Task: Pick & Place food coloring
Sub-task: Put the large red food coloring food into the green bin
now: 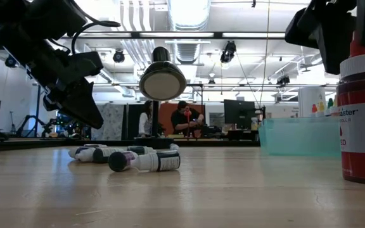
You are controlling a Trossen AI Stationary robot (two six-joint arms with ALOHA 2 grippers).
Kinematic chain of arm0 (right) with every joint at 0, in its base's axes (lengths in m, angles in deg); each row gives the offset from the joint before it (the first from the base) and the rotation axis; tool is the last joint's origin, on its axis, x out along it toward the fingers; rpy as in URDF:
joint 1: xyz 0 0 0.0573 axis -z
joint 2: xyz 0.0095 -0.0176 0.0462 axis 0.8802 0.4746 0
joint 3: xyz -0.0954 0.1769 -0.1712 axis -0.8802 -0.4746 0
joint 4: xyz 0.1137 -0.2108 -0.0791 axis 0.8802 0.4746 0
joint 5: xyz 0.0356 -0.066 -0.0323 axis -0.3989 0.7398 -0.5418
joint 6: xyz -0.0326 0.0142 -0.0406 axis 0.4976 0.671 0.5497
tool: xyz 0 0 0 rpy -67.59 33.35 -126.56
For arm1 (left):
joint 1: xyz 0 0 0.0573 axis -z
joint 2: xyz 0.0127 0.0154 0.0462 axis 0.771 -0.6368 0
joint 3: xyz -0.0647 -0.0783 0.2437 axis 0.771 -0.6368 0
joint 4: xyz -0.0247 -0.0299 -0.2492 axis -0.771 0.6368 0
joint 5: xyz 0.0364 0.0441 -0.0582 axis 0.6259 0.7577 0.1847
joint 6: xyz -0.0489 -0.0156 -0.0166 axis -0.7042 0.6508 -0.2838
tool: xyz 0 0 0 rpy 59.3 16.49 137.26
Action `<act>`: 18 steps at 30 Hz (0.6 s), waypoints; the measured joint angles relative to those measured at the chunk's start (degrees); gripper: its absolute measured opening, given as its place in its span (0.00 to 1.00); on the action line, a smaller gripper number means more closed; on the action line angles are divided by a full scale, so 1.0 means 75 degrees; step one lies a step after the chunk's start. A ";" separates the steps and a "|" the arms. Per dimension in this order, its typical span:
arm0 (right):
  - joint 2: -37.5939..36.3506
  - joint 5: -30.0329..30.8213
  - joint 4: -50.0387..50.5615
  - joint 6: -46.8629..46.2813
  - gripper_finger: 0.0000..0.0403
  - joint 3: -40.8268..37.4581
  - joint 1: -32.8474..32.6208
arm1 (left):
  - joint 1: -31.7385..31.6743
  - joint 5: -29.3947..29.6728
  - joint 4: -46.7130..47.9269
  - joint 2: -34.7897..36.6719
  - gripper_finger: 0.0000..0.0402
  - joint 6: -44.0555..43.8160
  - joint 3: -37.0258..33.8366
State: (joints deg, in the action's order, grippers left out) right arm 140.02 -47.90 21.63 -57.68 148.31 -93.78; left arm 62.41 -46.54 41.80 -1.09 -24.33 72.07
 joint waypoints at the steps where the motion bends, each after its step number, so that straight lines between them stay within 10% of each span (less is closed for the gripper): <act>1: 0.0000 -0.0014 0.0003 0.0049 0.47 -0.0003 0.0000 | 0.0000 0.0000 0.0000 0.0000 0.20 0.0003 0.0000; 18: -0.0012 -0.0222 0.0081 0.0693 0.47 -0.0145 -0.0035 | 0.0000 0.0038 -0.0003 0.0000 0.20 -0.0078 -0.0197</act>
State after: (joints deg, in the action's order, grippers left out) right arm 139.93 -49.57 22.24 -52.48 147.23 -94.05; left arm 62.41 -46.26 41.77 -1.09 -24.92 70.59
